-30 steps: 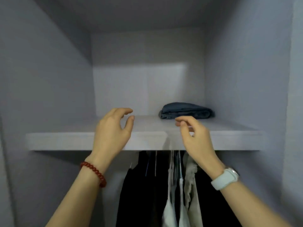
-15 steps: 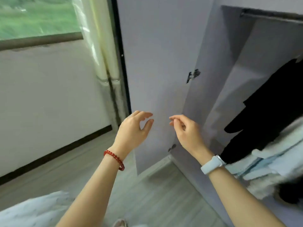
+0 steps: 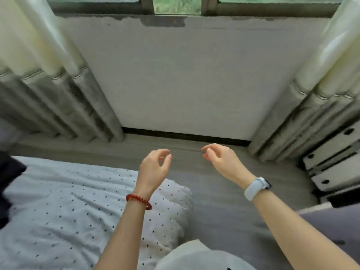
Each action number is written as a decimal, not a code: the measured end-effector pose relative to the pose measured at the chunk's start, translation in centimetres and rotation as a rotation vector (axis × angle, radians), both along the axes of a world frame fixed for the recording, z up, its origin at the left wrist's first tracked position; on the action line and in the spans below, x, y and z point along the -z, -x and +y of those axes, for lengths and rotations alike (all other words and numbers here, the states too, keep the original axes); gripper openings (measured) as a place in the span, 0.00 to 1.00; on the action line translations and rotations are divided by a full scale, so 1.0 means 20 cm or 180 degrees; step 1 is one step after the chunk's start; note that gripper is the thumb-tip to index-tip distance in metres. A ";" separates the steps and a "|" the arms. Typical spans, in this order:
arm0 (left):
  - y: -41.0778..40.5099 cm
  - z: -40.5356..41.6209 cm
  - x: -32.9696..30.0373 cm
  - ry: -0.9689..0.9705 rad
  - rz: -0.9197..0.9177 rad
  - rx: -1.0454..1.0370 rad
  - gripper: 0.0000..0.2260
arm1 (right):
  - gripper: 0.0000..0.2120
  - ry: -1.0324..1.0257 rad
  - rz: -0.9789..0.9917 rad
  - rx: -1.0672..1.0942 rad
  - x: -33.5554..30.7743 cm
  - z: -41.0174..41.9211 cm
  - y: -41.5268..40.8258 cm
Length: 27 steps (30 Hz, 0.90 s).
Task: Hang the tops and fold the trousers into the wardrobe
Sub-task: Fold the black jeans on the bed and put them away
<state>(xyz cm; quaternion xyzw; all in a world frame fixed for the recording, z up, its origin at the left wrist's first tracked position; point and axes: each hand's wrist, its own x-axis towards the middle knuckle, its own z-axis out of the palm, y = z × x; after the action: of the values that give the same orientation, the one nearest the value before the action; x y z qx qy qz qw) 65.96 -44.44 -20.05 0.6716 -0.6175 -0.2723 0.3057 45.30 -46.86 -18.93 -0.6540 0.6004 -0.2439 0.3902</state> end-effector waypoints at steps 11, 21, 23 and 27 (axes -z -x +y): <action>-0.36 -0.71 0.10 -0.0080 0.0223 -0.1122 0.09 | 0.13 -0.0266 0.0133 -0.0996 0.11 -1.01 -0.45; -0.71 -1.42 -0.05 0.0304 0.0139 -0.2532 0.10 | 0.14 -0.0063 0.0168 -0.2272 -0.01 -1.97 -1.09; -0.82 -1.42 -0.06 0.0315 0.0126 -0.2868 0.10 | 0.13 -0.0106 0.0080 -0.2558 0.00 -2.03 -1.30; -1.06 -1.27 -0.05 0.0184 0.0061 -0.3607 0.10 | 0.13 -0.0183 0.0079 -0.3233 0.05 -1.99 -1.71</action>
<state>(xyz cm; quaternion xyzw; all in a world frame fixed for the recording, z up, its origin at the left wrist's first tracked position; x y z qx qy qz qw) 87.16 -69.84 -19.15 0.8869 -0.1650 -0.0548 0.4280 79.50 -86.69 -19.83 -0.8553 0.2177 0.0010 0.4702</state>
